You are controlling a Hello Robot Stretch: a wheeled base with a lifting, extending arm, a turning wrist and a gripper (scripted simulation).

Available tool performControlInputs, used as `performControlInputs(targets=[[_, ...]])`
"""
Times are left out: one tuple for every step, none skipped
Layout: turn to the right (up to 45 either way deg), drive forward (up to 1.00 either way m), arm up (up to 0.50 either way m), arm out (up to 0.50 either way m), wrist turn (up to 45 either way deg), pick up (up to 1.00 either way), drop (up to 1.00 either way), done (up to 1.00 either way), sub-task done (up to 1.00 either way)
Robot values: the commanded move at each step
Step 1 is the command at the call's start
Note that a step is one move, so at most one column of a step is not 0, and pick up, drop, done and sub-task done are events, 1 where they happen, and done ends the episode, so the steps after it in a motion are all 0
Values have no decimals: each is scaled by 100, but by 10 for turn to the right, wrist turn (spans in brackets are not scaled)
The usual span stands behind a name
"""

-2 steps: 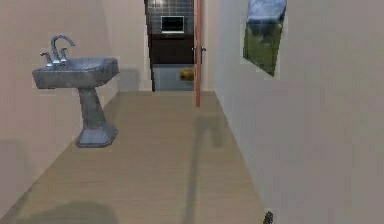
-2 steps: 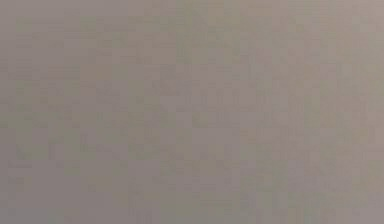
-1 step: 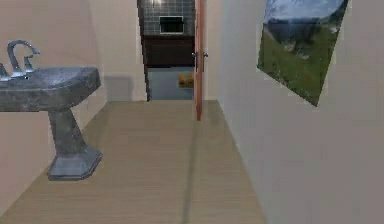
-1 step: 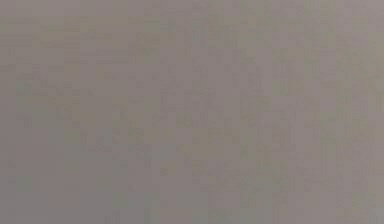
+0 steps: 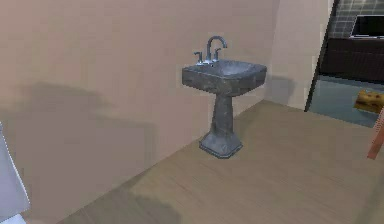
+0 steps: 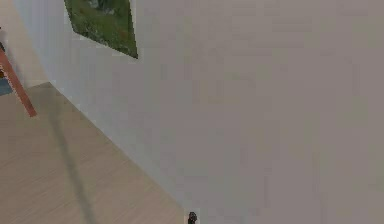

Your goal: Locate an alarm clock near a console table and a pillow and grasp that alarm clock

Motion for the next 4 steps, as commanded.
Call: performControlInputs(targets=[[0,15,0,0,0,0,0,0,0],[390,0,0,0,0,0,0,0,0],[0,100,0,0,0,0,0,0,0],[0,100,0,0,0,0,0,0,0]])
